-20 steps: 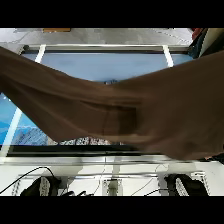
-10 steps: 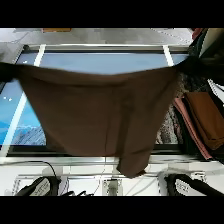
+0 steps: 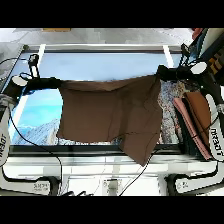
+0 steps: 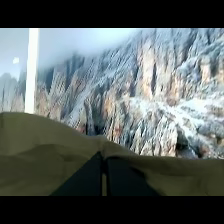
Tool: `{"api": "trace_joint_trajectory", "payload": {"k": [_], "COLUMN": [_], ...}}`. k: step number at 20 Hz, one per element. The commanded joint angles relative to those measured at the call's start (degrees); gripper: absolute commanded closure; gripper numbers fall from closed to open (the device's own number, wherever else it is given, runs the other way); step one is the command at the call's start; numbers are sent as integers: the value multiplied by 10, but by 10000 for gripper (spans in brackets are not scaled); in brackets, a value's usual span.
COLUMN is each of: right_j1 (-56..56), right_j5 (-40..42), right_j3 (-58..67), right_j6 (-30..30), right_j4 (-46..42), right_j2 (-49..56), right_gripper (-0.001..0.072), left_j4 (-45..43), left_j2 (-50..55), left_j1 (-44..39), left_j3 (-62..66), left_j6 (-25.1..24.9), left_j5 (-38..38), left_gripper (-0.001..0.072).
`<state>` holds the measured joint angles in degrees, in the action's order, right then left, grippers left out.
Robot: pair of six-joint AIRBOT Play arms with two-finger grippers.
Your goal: Fold the clothes and pants, and hang the long-sleeved shirts on hangers.
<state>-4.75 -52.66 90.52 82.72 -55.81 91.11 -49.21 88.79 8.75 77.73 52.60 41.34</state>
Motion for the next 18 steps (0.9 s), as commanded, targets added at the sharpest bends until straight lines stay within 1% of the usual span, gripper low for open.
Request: {"api": "trace_joint_trajectory", "payload": {"k": [1,4,5,8,10,11,12,14,15,16,17,18], "right_j1": [1,1,1,1,2,2,2,2,2,1,1,1], "right_j5": [-42,-162,-201,-272,-289,-284,-272,-257,-258,-260,-266,-282], "right_j3": [0,0,-2,-26,-57,-72,-81,-79,-70,-60,-47,-31], "right_j6": [0,7,14,24,36,37,37,37,36,36,36,33], "right_j4": [-41,-156,-181,-192,-192,-192,-192,-193,-195,-199,-210,-229], "right_j2": [10,11,11,12,12,12,12,9,9,6,1,-5], "right_gripper": [700,701,701,701,700,698,612,27,16,25,26,31], "left_j4": [-10,-90,-103,-108,-108,-108,-107,-101,-102,-103,-104,-114], "left_j2": [14,18,22,42,54,58,59,54,47,37,23,5], "left_j1": [-1,-1,-1,-1,-1,-1,-1,-1,0,1,2,6], "left_j3": [0,0,0,0,0,0,0,2,3,5,8,10], "left_j6": [1,1,1,1,1,1,1,9,28,39,42,42], "left_j5": [25,93,112,164,192,199,199,200,200,202,210,219], "left_gripper": [687,687,687,687,687,686,619,4,22,22,26,64]}}
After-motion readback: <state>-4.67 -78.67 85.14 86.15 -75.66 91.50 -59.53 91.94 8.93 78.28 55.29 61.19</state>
